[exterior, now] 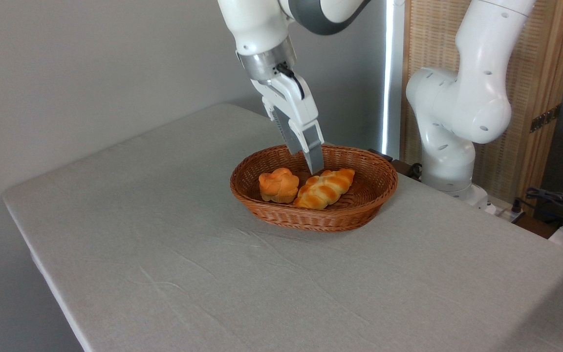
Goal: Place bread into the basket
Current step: 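Open the gripper to release the roll into the basket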
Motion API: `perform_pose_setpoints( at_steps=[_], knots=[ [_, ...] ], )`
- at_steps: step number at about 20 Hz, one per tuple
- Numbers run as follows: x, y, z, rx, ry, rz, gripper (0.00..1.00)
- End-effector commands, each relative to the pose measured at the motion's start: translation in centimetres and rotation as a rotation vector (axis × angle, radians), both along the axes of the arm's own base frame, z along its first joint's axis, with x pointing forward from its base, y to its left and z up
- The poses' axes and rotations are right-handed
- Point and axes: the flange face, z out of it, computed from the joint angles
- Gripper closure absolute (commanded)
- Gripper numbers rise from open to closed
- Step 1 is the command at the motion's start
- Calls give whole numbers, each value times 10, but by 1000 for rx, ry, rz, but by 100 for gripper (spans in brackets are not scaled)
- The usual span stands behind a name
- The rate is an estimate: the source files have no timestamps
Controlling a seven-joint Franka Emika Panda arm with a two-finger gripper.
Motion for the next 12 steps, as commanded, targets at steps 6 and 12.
perform_pose_setpoints(
  at_steps=[6, 12],
  knots=[
    [53, 31, 61, -38, -124, 73, 0],
    [96, 43, 95, -39, -192, 127, 0]
  ],
)
